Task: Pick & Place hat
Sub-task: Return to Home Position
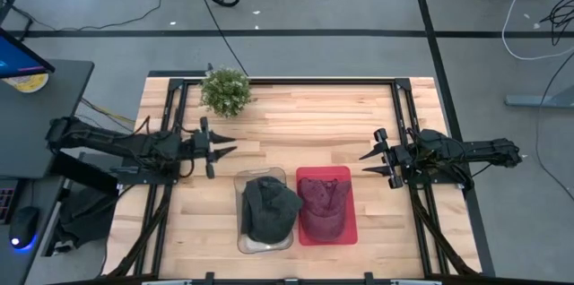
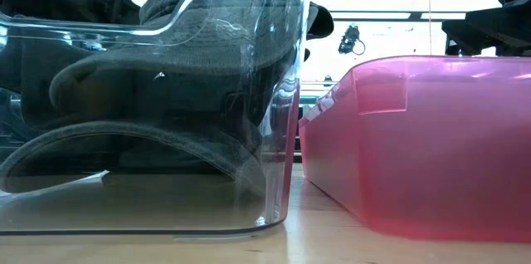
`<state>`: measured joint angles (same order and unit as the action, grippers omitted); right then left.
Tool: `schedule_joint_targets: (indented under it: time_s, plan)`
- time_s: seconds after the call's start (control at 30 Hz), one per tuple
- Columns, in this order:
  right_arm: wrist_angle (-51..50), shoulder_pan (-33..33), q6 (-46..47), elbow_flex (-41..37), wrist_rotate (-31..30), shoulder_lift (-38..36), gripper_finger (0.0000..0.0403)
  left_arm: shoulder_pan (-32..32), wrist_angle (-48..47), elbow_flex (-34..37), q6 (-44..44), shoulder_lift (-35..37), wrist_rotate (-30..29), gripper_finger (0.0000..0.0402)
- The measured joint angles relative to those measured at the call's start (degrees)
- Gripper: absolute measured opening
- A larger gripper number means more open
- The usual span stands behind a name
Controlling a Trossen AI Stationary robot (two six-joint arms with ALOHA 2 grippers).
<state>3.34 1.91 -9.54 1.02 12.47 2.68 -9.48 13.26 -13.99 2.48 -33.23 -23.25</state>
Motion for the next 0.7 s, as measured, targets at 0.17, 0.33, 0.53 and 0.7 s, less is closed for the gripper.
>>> schedule_joint_targets:
  time_s: [0.17, 0.33, 0.53, 0.7]
  plan:
    - [0.0, 0.0, 0.0, 0.0, 0.0, 0.0, 0.0157, 4.1, 0.0, 1.6, -0.2, 4.8, 10.2, 0.0115]
    - [0.0, 0.0, 0.0, 0.0, 0.0, 0.0, 0.0157, 7.8, 0.0, 4.2, -0.3, 7.2, 12.4, 0.0115]
    - [0.0, 0.0, 0.0, 0.0, 0.0, 0.0, 0.0157, 11.4, 0.3, 8.3, -0.5, 10.8, 12.4, 0.0115]
    - [0.0, 0.0, 0.0, 0.0, 0.0, 0.0, 0.0157, 11.6, 1.4, 11.0, -0.3, 15.8, 12.4, 0.0115]
